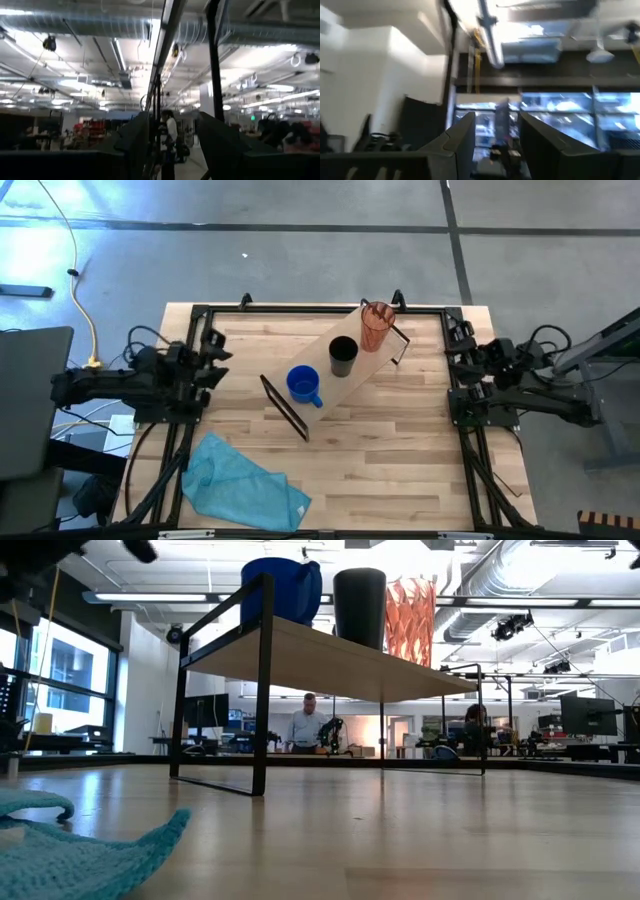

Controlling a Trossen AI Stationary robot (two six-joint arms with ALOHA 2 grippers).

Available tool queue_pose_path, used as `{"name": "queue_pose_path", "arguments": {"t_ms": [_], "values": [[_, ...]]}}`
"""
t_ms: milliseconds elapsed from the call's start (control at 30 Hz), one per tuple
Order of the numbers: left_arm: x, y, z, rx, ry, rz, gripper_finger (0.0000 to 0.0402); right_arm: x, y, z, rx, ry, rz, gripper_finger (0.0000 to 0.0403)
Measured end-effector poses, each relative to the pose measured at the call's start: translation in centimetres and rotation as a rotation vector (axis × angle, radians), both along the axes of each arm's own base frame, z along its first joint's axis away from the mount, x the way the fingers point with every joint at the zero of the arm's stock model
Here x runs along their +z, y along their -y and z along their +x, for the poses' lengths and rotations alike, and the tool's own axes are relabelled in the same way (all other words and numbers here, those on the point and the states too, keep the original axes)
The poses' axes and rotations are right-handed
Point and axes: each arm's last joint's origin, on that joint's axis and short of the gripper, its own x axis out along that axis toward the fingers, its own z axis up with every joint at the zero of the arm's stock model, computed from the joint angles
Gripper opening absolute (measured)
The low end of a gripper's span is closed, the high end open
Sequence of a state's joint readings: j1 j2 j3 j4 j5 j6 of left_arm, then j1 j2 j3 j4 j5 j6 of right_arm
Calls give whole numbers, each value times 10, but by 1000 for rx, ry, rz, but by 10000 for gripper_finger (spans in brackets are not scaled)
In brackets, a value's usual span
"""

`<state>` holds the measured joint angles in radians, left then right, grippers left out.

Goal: Stack small to large cups/mugs on shelf
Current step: Return to Home Position

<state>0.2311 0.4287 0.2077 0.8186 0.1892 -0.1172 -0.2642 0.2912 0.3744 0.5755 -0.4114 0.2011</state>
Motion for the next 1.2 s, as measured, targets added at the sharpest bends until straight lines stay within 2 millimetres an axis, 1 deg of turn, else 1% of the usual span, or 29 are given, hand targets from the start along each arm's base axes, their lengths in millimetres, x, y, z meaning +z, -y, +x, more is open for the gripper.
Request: {"name": "queue_pose_path", "arguments": {"t_ms": [100,233,300,400,500,600,733,800,933,1000,1133,1200], "values": [[-8,5,-15,-4,52,-5,156,-4,-1,-9,-55,-26,32,140],[-11,9,-25,21,43,-24,156,-8,-3,-17,-73,-35,20,140],[-14,10,-27,15,16,-33,156,-18,-2,-17,-81,-71,39,140],[-16,12,-29,11,-5,-40,156,-39,-1,-13,-73,-81,75,140],[-16,13,-31,24,-2,-43,156,-58,-1,-13,-66,9,56,140],[-16,13,-33,31,6,-37,156,-72,-2,-15,-62,105,35,140],[-19,13,-34,23,-16,-61,156,-84,-2,-11,-1,112,53,140],[-20,13,-34,13,-36,-80,156,-86,-3,-9,18,81,65,140],[-20,13,-34,0,-36,-101,156,-85,-8,-8,27,111,16,140],[-19,13,-34,0,-24,-98,156,-87,-10,-6,26,93,28,140],[-21,13,-33,1,-44,-99,156,-90,-14,-2,-1,62,37,140],[-26,13,-32,2,-47,-99,156,-90,-14,-1,-29,61,31,140]]}}
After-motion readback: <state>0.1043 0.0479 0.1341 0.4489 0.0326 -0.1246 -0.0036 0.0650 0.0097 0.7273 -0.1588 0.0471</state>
